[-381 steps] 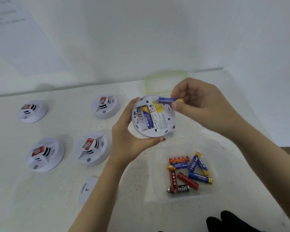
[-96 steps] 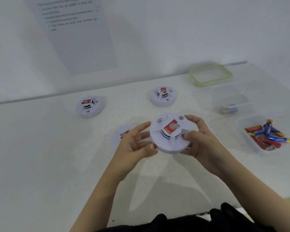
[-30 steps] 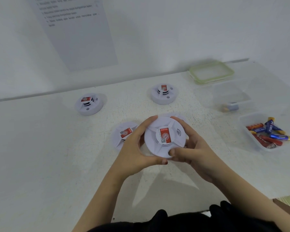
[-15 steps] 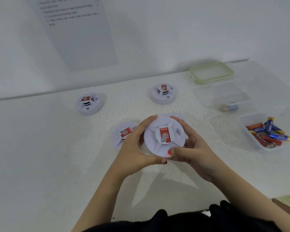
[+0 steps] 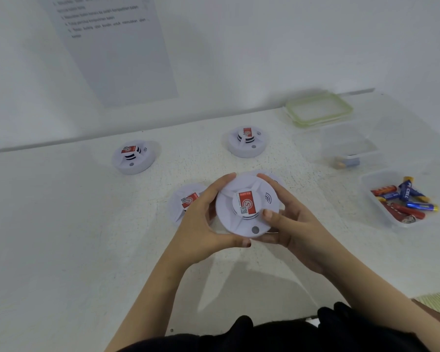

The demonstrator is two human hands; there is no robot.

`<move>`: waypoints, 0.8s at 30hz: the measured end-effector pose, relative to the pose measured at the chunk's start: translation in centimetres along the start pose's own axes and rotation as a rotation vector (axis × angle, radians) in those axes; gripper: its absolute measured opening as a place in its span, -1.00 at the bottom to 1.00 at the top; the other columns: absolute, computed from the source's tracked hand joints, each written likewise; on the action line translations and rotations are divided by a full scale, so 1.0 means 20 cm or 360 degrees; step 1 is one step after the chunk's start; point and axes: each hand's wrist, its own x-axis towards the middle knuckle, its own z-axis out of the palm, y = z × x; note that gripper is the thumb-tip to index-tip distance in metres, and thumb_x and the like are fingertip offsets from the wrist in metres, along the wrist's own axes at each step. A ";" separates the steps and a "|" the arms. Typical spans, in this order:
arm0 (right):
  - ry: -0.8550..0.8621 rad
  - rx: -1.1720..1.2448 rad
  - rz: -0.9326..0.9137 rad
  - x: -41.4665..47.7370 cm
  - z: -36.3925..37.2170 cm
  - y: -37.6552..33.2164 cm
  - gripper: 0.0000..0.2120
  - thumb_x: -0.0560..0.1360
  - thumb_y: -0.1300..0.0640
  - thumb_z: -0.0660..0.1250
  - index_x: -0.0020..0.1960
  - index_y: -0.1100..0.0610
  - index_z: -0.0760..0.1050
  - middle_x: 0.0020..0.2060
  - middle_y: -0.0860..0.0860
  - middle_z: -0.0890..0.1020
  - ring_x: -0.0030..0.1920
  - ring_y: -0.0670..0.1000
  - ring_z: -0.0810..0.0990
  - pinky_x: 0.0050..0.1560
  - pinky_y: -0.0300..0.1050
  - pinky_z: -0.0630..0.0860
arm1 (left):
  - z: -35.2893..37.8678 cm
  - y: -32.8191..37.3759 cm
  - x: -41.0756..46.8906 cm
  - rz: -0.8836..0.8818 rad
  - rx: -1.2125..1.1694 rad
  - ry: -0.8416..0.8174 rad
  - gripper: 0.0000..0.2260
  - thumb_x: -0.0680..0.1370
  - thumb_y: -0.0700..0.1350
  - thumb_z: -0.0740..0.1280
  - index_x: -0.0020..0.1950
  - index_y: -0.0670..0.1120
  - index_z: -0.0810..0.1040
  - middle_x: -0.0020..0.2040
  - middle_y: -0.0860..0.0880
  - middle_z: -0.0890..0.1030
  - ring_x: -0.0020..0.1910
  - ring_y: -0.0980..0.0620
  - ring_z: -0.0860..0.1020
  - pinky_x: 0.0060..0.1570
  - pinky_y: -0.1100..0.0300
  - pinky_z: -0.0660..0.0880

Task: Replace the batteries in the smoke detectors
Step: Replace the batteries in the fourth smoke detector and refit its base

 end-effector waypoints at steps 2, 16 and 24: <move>0.0011 -0.0006 0.0000 0.00 0.00 0.00 -0.40 0.44 0.17 0.33 0.43 -0.13 0.28 0.23 0.05 0.58 0.15 0.18 0.60 0.07 0.16 0.58 | 0.00 0.00 0.00 -0.0003 0.0022 0.0003 -0.13 0.19 -0.07 0.62 0.43 0.14 0.31 0.28 0.27 0.49 0.29 0.21 0.47 0.15 0.30 0.51; -0.0020 0.0078 0.0005 0.01 0.00 0.03 -0.37 0.41 -0.01 0.45 0.42 -0.12 0.30 0.25 0.05 0.56 0.19 0.17 0.58 0.07 0.17 0.57 | -0.01 -0.01 -0.01 -0.0032 0.0019 0.0018 -0.11 0.17 0.02 0.60 0.44 0.10 0.32 0.33 0.17 0.49 0.33 0.12 0.46 0.25 0.01 0.51; 0.0001 0.0095 0.0007 0.00 0.02 0.03 -0.46 0.47 0.14 0.30 0.41 -0.11 0.30 0.23 0.06 0.57 0.17 0.17 0.59 0.05 0.14 0.58 | 0.00 -0.02 -0.03 -0.0037 0.0044 0.0025 -0.13 0.17 0.06 0.58 0.44 0.13 0.31 0.33 0.22 0.47 0.33 0.17 0.45 0.26 0.06 0.50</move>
